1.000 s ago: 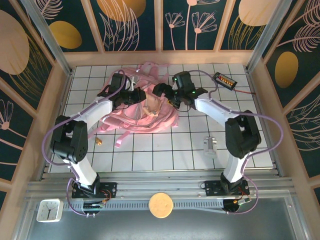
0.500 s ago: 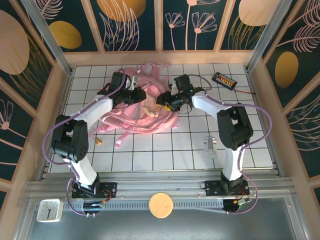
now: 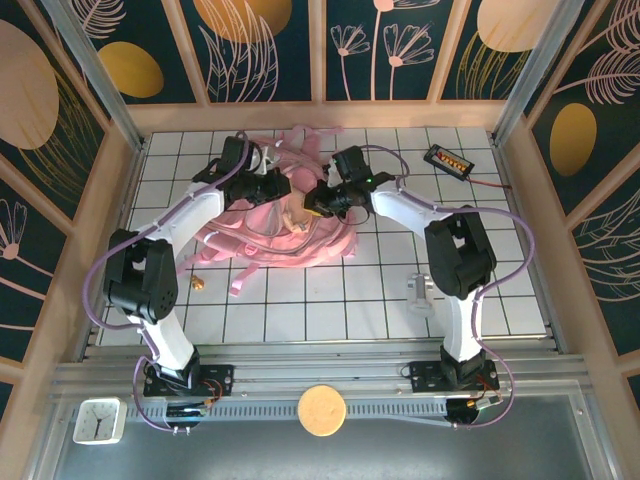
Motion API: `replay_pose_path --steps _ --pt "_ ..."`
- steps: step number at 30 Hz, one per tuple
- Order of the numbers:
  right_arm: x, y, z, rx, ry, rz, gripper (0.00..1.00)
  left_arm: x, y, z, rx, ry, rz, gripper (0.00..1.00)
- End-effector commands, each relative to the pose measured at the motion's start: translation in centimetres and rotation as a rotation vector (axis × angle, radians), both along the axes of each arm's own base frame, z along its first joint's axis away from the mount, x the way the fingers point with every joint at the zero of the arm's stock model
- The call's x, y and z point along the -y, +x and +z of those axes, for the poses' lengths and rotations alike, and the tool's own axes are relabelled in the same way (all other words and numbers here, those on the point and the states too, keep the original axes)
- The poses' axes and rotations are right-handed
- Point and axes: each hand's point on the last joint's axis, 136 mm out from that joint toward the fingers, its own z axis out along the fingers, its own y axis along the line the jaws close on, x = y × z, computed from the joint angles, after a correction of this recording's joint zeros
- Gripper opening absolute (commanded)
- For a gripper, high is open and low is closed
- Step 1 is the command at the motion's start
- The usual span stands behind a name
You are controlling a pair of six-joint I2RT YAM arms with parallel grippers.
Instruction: Pack the student bag
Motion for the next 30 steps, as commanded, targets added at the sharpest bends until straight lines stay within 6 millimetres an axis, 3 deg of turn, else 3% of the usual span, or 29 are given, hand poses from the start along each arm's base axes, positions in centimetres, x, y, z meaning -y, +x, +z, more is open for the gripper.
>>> replay_pose_path --steps 1,5,9,11,13,15,19,23,30 --pt "-4.4 1.0 6.0 0.204 0.185 0.032 0.06 5.4 -3.4 1.6 -0.065 -0.079 -0.198 0.0" --pt "-4.3 3.6 5.3 0.276 0.122 -0.052 0.03 7.7 -4.4 2.7 -0.071 -0.05 -0.294 0.0" --pt "-5.2 5.3 5.1 0.305 0.205 -0.11 0.03 9.3 -4.8 4.4 -0.079 -0.099 -0.341 0.0" --pt "-6.4 5.4 5.9 0.311 0.282 -0.11 0.03 9.9 -4.8 4.9 -0.08 -0.117 -0.351 0.0" --pt "-7.0 5.4 8.1 0.375 0.404 -0.122 0.03 10.3 -4.9 4.8 -0.09 -0.118 -0.362 0.0" --pt "-6.7 5.4 9.8 0.442 0.51 -0.144 0.03 10.7 -5.3 4.6 -0.104 -0.134 -0.376 0.0" --pt "-5.7 6.4 10.3 0.462 0.606 -0.186 0.03 11.4 -6.4 4.1 -0.126 -0.167 -0.401 0.0" --pt "-6.1 6.5 11.8 0.521 0.665 -0.18 0.05 11.5 -6.9 3.1 -0.144 -0.188 -0.41 0.0" --pt "-4.8 7.6 16.9 0.635 0.825 -0.189 0.08 11.7 -7.5 3.5 -0.147 -0.233 -0.426 0.0"
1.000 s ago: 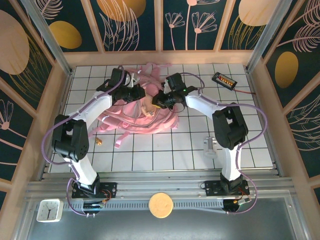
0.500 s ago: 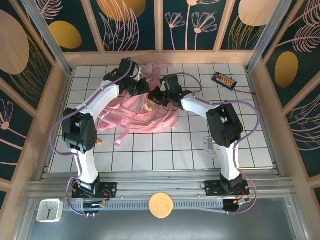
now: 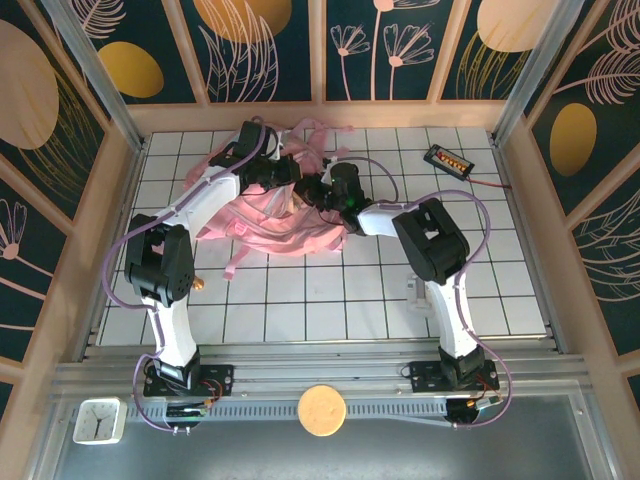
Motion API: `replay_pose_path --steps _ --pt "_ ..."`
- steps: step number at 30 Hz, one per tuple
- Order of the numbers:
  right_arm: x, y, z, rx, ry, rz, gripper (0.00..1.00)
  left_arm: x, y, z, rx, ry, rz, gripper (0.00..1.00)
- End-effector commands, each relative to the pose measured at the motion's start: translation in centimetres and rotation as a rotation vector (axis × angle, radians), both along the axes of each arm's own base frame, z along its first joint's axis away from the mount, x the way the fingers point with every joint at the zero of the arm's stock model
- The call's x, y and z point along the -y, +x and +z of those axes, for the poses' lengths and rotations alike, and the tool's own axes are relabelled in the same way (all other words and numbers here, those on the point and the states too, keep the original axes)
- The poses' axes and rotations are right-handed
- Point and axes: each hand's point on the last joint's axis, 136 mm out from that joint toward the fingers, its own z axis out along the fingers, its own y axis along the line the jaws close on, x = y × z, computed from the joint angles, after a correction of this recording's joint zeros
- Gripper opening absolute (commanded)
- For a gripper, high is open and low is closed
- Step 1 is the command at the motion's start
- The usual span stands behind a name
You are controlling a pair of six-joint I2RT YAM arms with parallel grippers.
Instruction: Pack the student bag
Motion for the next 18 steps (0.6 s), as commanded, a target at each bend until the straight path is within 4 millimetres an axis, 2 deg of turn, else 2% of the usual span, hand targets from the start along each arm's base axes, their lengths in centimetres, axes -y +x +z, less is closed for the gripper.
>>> replay_pose_path --steps 1,6,9,12,14,16,18 --pt "-0.7 0.0 17.5 0.475 0.358 0.002 0.08 9.1 -11.4 3.1 -0.227 -0.281 -0.425 0.0" --pt "-0.1 -0.4 19.7 0.502 0.392 0.025 0.08 8.5 -11.7 2.8 -0.228 -0.242 -0.429 0.0" --pt "0.4 -0.7 20.7 0.52 0.341 0.022 0.08 7.7 -11.7 2.2 -0.221 -0.164 -0.426 0.0" --pt "0.6 -0.7 20.0 0.505 0.223 0.001 0.09 6.0 -11.4 1.1 -0.201 -0.009 -0.413 0.0" --pt "0.9 -0.2 18.8 0.484 0.164 -0.038 0.1 4.8 -11.2 0.9 -0.177 0.07 -0.397 0.0" --pt "0.7 0.6 17.2 0.461 0.155 -0.055 0.1 4.4 -11.0 1.4 -0.148 0.09 -0.383 0.0" --pt "-0.4 1.6 14.9 0.438 0.127 -0.045 0.1 4.4 -11.0 2.4 -0.119 0.076 -0.378 0.0"
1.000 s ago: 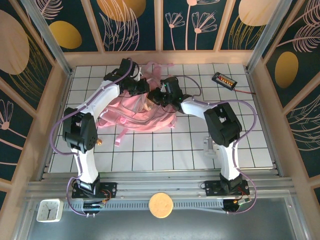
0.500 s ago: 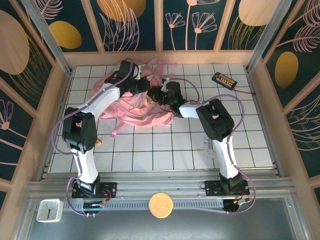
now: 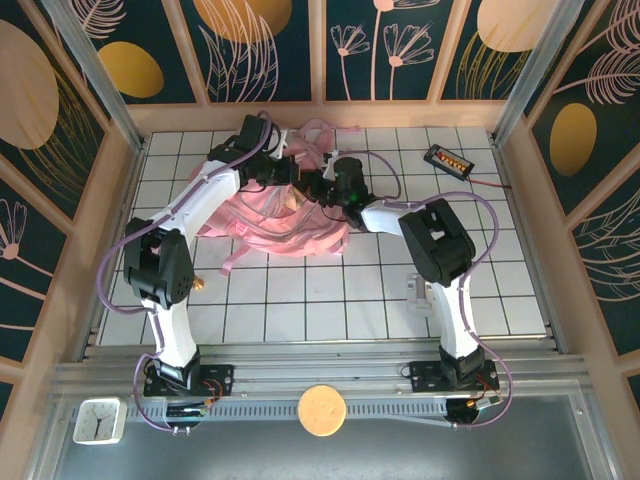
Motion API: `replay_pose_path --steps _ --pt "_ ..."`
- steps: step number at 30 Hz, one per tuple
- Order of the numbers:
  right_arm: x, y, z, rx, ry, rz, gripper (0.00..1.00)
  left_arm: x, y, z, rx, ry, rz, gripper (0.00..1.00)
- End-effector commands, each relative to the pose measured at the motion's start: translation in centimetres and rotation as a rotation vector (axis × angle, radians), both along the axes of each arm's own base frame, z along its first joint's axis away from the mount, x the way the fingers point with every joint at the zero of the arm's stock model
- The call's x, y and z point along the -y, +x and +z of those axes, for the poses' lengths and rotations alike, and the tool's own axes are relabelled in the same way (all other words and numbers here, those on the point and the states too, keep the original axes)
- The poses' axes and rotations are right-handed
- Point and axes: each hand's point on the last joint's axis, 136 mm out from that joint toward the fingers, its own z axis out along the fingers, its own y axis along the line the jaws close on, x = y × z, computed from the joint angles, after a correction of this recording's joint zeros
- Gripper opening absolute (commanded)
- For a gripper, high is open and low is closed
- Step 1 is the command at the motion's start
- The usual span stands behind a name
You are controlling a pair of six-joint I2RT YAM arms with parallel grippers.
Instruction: Pack the student bag
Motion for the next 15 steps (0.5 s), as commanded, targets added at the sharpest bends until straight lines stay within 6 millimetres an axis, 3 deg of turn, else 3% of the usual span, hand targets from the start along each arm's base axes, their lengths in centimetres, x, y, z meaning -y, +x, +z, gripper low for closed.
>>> replay_pose_path --steps 1,3,6,9,11,15 --pt "-1.6 2.3 12.5 0.377 0.171 -0.056 0.11 5.5 -9.6 1.4 -0.191 -0.098 -0.275 0.0" --pt "-2.8 2.9 10.5 0.339 0.153 -0.033 0.15 5.5 -9.7 1.3 -0.191 -0.1 -0.271 0.0" --pt "-3.6 2.6 8.2 0.28 0.084 -0.01 0.32 4.9 -9.9 -0.4 -0.211 -0.069 -0.255 0.0" --pt "-3.7 2.1 5.8 0.242 -0.075 0.025 0.34 3.8 -9.1 -0.9 -0.187 -0.05 -0.203 0.0" --pt "-3.7 1.9 4.3 0.225 -0.166 0.054 0.3 3.3 -7.9 1.6 -0.098 -0.078 -0.164 0.0" --pt "-4.5 1.5 1.2 0.2 -0.337 0.089 0.23 3.0 -5.8 9.4 0.089 -0.097 -0.128 0.0"
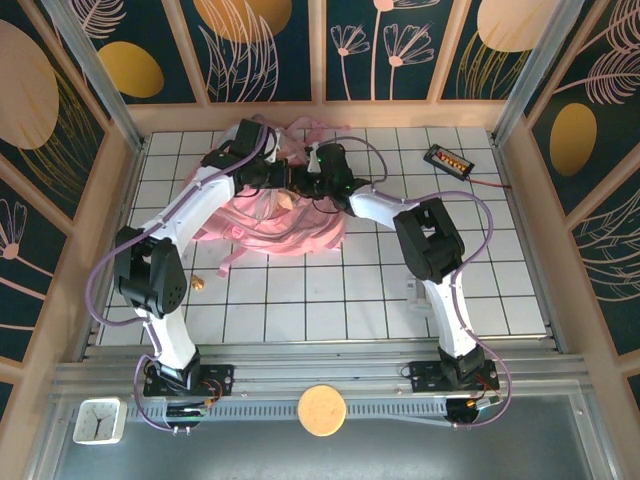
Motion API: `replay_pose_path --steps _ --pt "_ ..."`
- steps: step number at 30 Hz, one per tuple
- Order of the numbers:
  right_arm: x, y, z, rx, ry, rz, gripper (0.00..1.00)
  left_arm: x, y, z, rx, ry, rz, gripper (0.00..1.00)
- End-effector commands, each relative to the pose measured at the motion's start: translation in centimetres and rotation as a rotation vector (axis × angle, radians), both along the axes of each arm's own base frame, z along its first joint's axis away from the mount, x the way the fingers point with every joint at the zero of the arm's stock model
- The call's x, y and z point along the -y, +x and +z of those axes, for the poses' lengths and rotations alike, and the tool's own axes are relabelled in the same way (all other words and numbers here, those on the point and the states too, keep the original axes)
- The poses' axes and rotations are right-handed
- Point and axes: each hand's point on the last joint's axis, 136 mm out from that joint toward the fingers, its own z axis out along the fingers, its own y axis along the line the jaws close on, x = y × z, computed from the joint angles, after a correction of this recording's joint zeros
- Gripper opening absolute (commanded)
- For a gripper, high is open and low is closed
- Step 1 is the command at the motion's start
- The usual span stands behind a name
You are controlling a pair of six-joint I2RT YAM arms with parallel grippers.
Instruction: Pack the student bag
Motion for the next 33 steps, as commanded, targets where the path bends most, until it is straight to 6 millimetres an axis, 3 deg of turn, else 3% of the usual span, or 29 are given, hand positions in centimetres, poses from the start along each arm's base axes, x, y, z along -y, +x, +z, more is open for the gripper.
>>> replay_pose_path --steps 1,3,5,8,12,16,17,19,22,26,33 --pt "-1.9 0.8 1.3 0.147 -0.116 0.008 0.23 5.6 -5.1 10.1 0.058 -0.201 -0.206 0.0" --pt "-2.3 0.7 0.1 0.131 -0.166 0.009 0.19 5.6 -4.9 12.8 0.111 -0.22 -0.2 0.0" --pt "-2.5 0.9 -0.8 0.114 -0.188 0.002 0.16 5.9 -5.1 12.8 0.09 -0.227 -0.22 0.0" --pt "-3.0 1.1 -0.7 0.069 -0.143 -0.014 0.14 6.7 -6.1 9.5 0.016 -0.263 -0.248 0.0" --pt "-2.3 1.2 1.4 -0.051 0.146 -0.106 0.19 6.8 -7.9 5.0 -0.021 -0.375 -0.222 0.0" --pt "-2.0 0.8 3.6 -0.078 0.261 -0.135 0.24 5.7 -8.6 0.3 -0.04 -0.38 -0.17 0.0" --pt "-1.8 0.8 4.2 -0.073 0.266 -0.139 0.29 5.1 -8.6 -0.7 -0.048 -0.372 -0.149 0.0" --pt "-1.0 0.7 4.5 -0.081 0.233 -0.157 0.5 4.0 -8.4 -1.7 -0.047 -0.354 -0.116 0.0" --pt "0.6 0.5 4.8 -0.097 0.186 -0.181 0.66 1.5 -7.7 -2.2 -0.035 -0.33 -0.043 0.0" --pt "3.0 0.2 4.9 -0.119 0.133 -0.207 0.99 -1.8 -6.8 -2.5 -0.022 -0.318 0.04 0.0" --pt "5.7 -0.6 6.5 -0.11 0.152 -0.202 0.99 -2.0 -6.4 -3.4 -0.049 -0.307 0.034 0.0"
